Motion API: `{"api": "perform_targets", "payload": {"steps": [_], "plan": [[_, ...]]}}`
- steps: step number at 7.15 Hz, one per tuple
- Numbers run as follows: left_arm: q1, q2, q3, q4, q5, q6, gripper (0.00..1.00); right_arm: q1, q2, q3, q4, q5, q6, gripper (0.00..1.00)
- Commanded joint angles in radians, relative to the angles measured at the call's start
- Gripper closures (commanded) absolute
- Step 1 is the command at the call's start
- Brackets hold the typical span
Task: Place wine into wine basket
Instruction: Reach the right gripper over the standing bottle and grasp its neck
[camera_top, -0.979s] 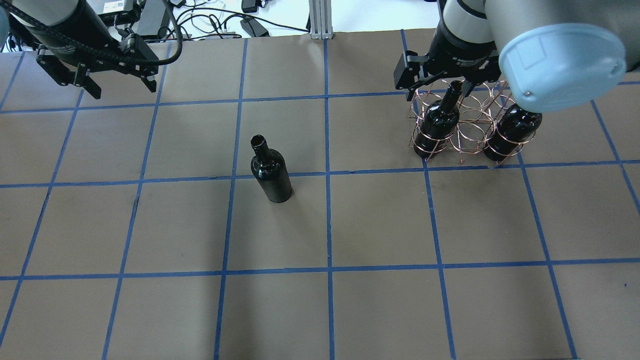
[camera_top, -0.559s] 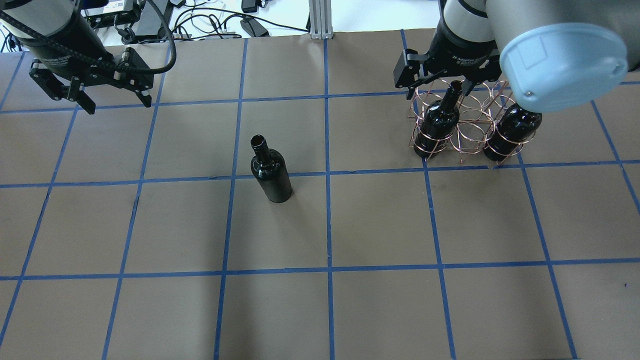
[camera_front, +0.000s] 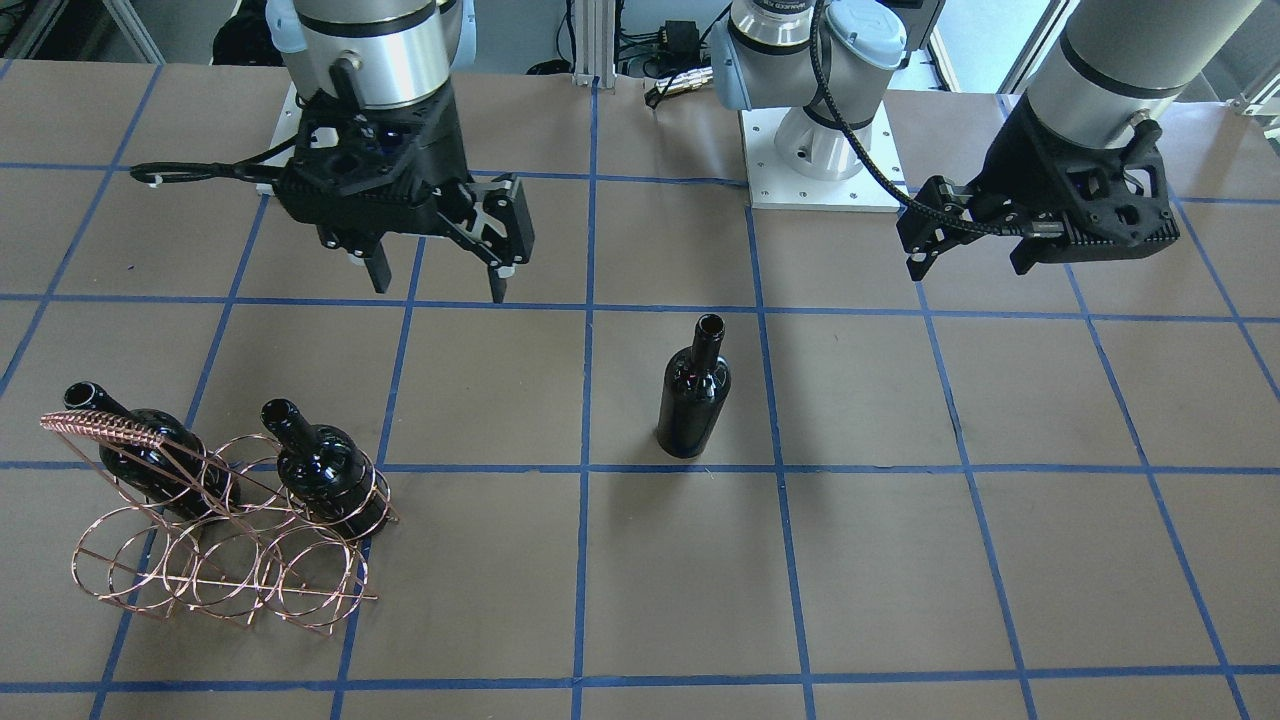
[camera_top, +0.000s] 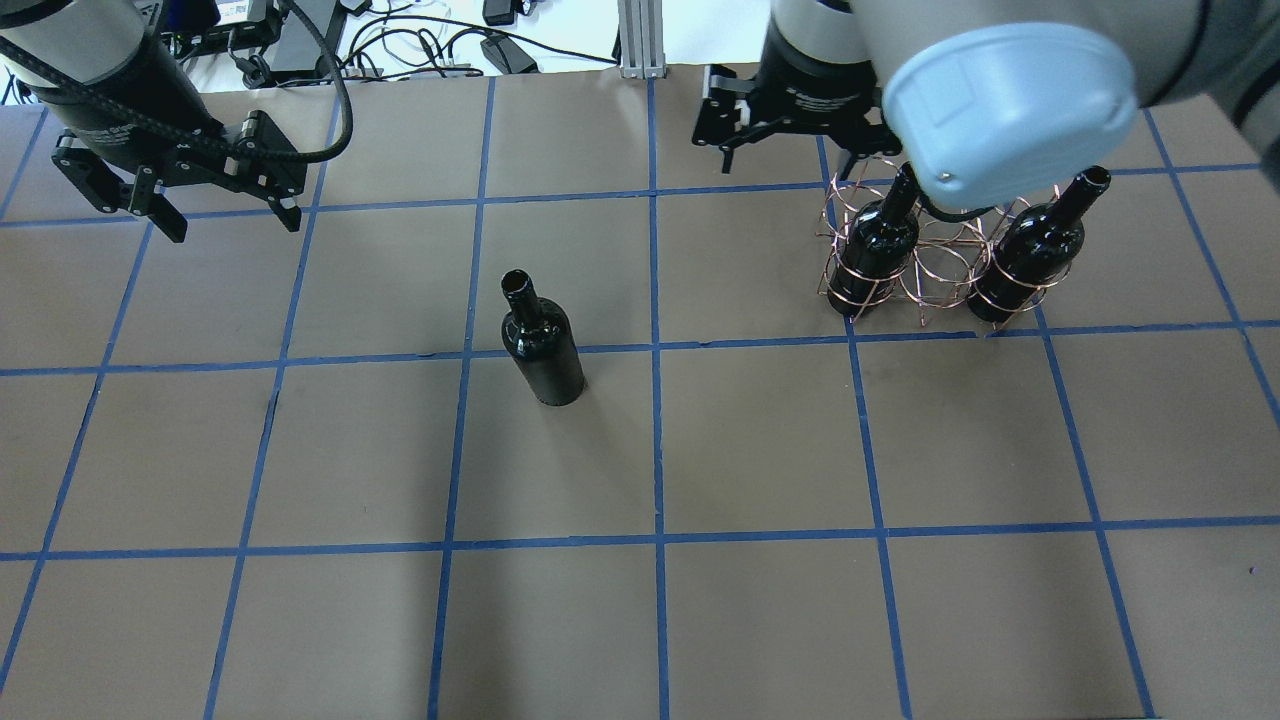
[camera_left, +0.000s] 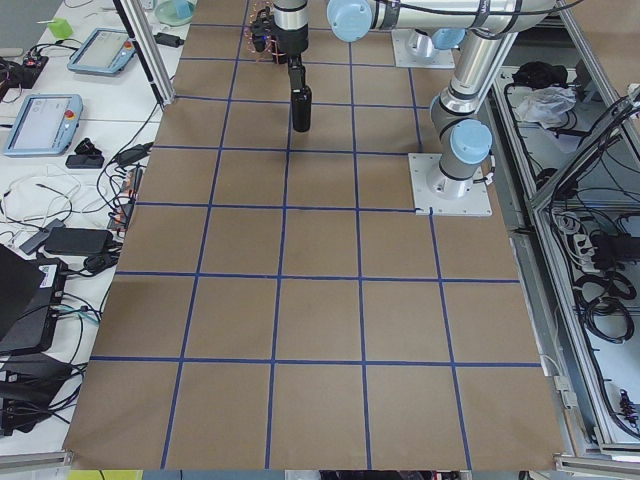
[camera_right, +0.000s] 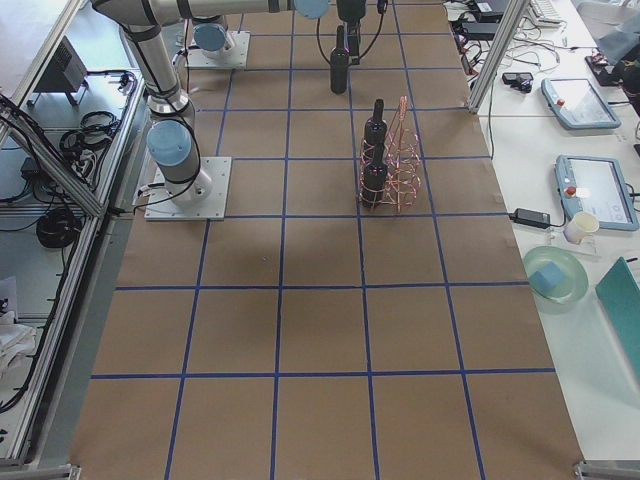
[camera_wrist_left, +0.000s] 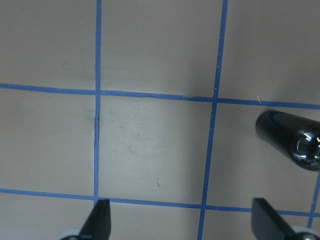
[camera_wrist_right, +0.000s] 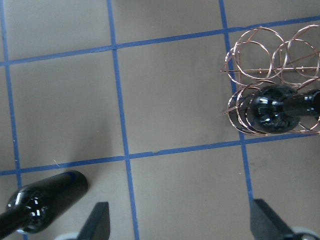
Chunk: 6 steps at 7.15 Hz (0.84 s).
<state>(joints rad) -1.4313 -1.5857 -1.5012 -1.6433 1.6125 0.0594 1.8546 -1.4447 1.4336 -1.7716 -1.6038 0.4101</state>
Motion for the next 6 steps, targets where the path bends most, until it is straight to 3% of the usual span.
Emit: {"api": "perform_targets", "payload": {"steps": [1, 4, 6], "plan": [[0.006, 0.004, 0.002, 0.000, 0.003, 0.000, 0.00, 0.115, 0.061, -0.071, 0.003, 0.002, 0.184, 0.00], [0.005, 0.007, 0.002, -0.004, 0.001, 0.002, 0.00, 0.244, 0.188, -0.111, -0.060, -0.016, 0.359, 0.00], [0.006, 0.007, 0.002, -0.010, 0.003, 0.002, 0.00, 0.296, 0.266, -0.111, -0.144, -0.036, 0.360, 0.00]]}}
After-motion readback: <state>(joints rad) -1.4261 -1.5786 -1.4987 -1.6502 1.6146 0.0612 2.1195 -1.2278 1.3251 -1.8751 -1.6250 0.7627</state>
